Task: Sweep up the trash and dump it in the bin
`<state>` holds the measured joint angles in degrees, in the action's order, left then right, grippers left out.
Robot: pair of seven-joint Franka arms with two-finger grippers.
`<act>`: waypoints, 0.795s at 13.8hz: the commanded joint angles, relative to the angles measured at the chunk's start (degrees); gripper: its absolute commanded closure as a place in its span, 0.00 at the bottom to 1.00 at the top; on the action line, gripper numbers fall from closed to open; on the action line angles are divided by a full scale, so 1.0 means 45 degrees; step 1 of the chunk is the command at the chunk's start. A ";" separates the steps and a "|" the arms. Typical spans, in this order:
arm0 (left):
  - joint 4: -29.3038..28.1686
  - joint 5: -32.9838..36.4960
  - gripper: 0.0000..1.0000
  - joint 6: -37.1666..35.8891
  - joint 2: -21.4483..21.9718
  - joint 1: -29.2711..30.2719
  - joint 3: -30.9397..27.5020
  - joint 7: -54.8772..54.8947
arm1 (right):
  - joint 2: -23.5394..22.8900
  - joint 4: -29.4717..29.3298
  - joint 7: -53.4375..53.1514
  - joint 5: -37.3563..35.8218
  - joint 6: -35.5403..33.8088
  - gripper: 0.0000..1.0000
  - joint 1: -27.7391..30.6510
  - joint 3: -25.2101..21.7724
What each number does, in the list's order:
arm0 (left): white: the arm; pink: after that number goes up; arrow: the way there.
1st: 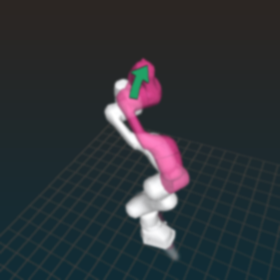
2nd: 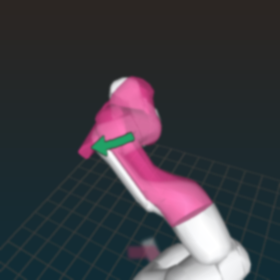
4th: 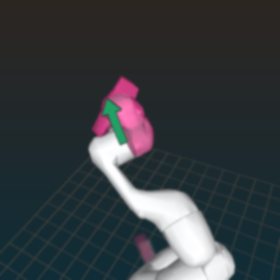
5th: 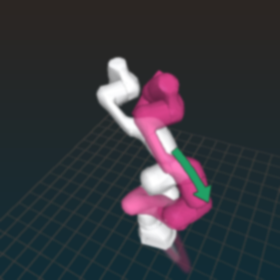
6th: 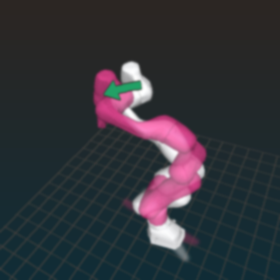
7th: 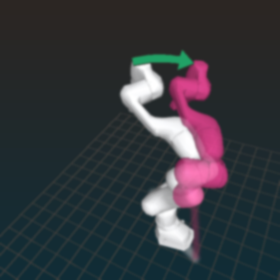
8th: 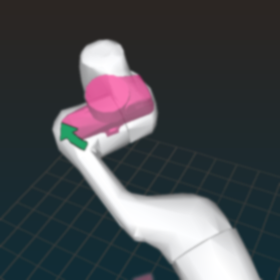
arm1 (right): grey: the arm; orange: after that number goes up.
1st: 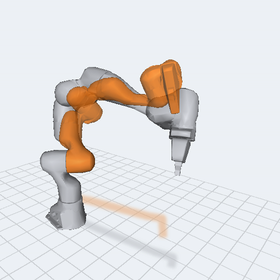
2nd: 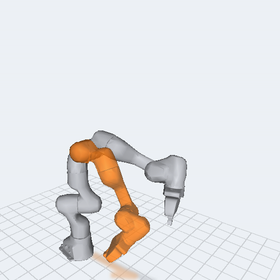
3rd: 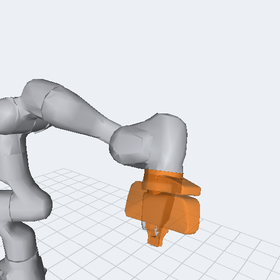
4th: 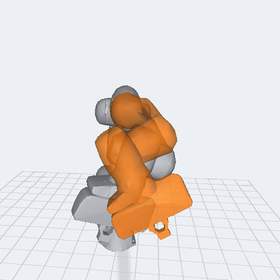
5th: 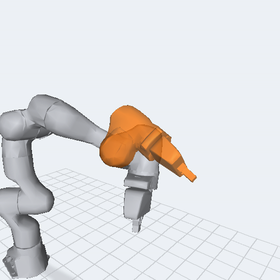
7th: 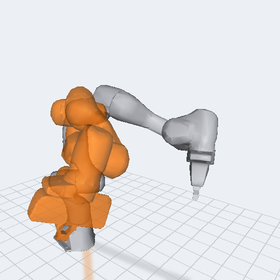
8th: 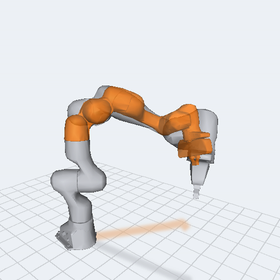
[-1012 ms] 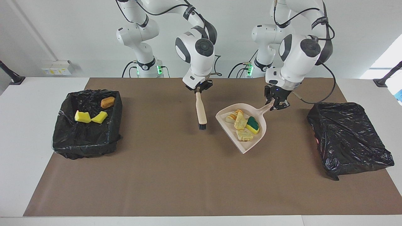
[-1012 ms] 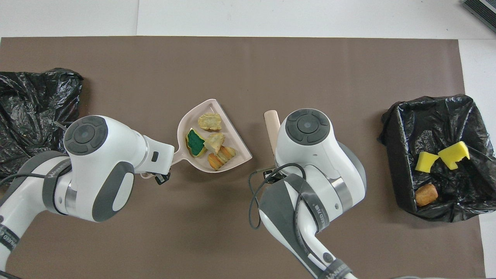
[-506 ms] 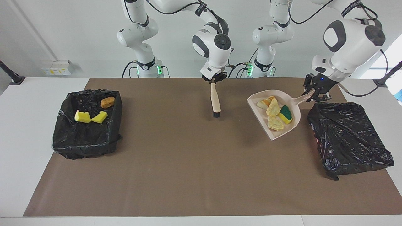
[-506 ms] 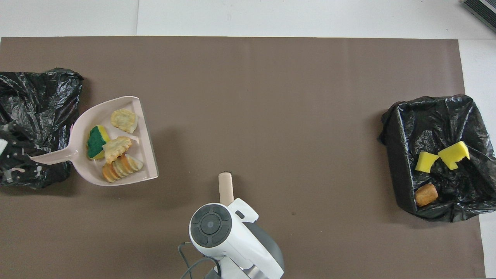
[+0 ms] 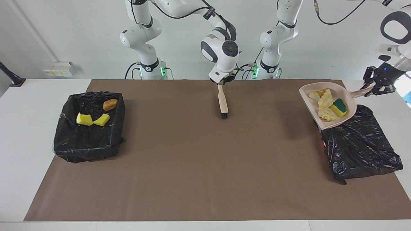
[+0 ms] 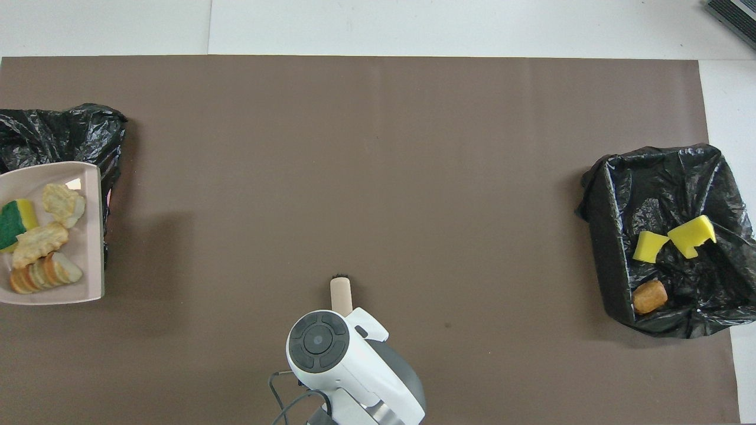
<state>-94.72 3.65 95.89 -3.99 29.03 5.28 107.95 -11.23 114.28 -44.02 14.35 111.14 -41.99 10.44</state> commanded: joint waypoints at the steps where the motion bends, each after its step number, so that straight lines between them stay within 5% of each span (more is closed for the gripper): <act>1: 0.2467 0.0478 1.00 -0.0137 -0.1842 0.0655 0.0193 0.0910 | 0.0249 -0.0589 0.0094 0.0113 -0.1022 0.00 0.0695 0.0004; 5: 0.3704 0.1255 1.00 0.2356 -0.3740 0.1069 0.0116 0.1634 | 0.0775 -0.1625 0.1455 -0.0005 -0.2780 0.00 0.2256 -0.0035; 8: 0.4290 0.2308 1.00 0.3512 -0.4172 0.1167 0.0096 0.1539 | 0.0835 -0.2676 0.3272 -0.1193 -0.4244 0.00 0.3253 -0.0055; 11: 0.4252 0.5021 1.00 0.4064 -0.4270 0.0523 0.0095 0.0703 | 0.0815 -0.3890 0.5244 -0.2266 -0.5496 0.00 0.4444 -0.0074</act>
<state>-77.52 20.47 114.08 -22.42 33.45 5.80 113.60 -7.18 100.27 -25.77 7.05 89.79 -25.08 9.56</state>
